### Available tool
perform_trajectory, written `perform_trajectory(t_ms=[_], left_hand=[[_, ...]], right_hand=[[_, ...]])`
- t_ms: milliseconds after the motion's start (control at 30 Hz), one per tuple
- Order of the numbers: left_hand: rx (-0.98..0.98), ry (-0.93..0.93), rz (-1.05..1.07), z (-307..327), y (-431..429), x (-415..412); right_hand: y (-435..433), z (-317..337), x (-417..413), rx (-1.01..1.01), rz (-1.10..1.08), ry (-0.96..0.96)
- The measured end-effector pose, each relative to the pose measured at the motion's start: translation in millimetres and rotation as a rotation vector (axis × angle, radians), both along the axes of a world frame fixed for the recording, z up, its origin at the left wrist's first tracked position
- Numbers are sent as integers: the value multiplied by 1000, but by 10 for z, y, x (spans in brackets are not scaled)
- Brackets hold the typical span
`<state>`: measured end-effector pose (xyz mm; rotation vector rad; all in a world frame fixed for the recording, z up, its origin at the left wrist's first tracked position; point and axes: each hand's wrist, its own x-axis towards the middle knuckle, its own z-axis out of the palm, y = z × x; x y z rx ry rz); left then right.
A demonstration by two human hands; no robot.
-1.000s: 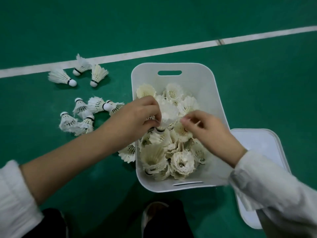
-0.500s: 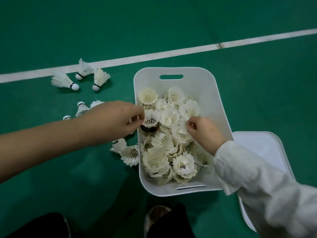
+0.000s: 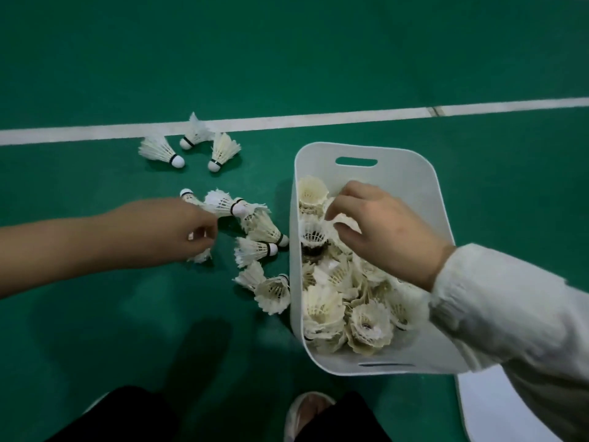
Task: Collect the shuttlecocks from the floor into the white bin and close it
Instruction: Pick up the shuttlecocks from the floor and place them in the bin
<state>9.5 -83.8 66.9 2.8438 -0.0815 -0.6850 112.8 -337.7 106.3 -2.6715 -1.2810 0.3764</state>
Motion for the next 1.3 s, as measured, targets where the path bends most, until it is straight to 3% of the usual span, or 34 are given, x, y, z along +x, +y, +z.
perform_trajectory(t_ms=[133,267,433,533,600,800,1000,1167,1300], left_hand=[[37,-6,191,-336,480,-255],[35,-50,357,-706,765,-359],[-54,-183,347,-1137,759,-343],[35,-277,283,-1347,754,-285],[43,-259,352,-1465,823,-253],[-192,-202,472,-1701,999,-347],[-329,-258,622,-1641,1048,-525],[-291,-277,712,-1481,1115,-601],[-317,-300,710,-1247,1101,-609]], right_hand=[[576,-167,-139,-44,146,66],[1109,-644,-216,-180,142,165],[1534,-1183,-264,-249,142,217],[1735,-1320,-183,-219,114,167],[1850,-1361,-109,-221,89,108],[2216,-1581,13,-170,115,159],[2479,-1781,-23,-344,151,19],[2497,-1681,16,-163,94,-97],[2404,-1360,32,159,-102,87]])
